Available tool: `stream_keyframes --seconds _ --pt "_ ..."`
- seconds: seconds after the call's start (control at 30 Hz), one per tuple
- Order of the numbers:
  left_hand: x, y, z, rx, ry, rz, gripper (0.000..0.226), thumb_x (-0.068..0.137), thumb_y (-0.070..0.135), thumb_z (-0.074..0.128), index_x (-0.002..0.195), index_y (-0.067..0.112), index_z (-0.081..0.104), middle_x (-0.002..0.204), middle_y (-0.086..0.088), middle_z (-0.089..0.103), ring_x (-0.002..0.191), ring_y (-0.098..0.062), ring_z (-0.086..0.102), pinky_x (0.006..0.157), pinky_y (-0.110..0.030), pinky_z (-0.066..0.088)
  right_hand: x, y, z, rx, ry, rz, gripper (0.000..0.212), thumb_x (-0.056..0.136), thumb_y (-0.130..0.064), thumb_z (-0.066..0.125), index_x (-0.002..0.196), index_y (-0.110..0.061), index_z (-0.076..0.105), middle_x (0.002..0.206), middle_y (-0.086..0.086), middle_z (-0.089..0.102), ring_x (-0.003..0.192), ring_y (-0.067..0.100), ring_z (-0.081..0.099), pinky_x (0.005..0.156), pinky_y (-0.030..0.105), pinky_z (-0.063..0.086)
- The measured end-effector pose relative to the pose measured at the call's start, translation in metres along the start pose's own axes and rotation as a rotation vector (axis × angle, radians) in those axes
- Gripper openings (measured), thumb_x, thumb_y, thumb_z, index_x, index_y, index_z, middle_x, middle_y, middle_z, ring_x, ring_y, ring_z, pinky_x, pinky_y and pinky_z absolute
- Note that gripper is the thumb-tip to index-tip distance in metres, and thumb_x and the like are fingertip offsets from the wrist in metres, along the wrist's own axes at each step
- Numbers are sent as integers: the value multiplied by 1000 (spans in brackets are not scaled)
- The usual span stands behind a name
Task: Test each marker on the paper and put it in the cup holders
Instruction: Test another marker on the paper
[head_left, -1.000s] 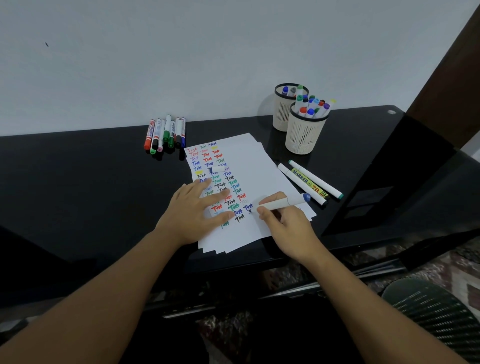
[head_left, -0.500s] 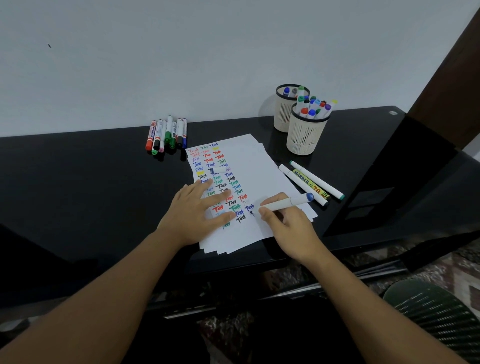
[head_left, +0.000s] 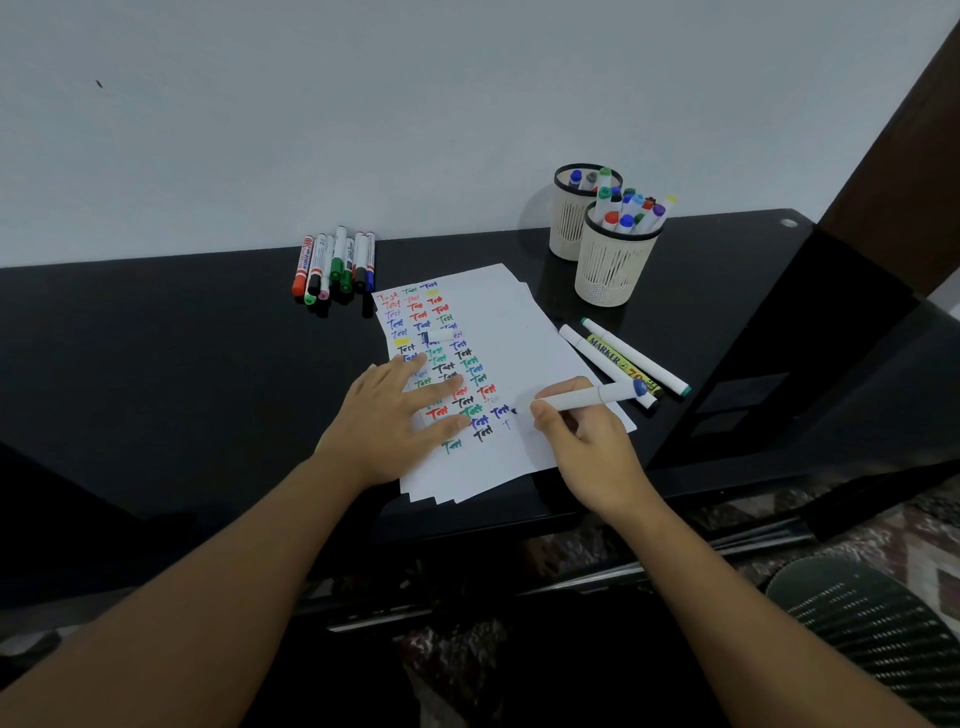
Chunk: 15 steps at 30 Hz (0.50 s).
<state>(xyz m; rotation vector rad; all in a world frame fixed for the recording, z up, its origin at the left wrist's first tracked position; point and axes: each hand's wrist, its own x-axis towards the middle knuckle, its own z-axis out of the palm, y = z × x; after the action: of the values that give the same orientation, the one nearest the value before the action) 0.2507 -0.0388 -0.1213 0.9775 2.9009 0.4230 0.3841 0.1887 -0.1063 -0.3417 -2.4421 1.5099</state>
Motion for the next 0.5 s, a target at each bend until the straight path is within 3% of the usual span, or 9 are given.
stream_keyframes --seconds 0.2,0.33,0.5 --pt "-1 0 0 -26 32 17 65 88 78 17 146 57 37 165 2 24 153 -18 14 125 -47 10 -2 -1 0 -46 -59 -19 5 105 -38 57 102 -36 60 98 -16 68 96 4 63 84 30 51" --pt "-1 0 0 -6 29 22 66 88 79 16 147 56 36 166 2 24 153 -19 14 124 -47 11 -1 -5 2 -132 -78 -48 9 105 -38 55 107 -31 60 102 -14 68 98 3 62 80 21 48" --pt "-2 1 -1 -11 30 21 66 88 78 17 147 57 36 165 3 23 153 -18 13 125 -45 8 -1 -4 1 -128 -98 -61 8 105 -37 56 106 -30 61 103 -15 68 98 3 62 83 25 51"
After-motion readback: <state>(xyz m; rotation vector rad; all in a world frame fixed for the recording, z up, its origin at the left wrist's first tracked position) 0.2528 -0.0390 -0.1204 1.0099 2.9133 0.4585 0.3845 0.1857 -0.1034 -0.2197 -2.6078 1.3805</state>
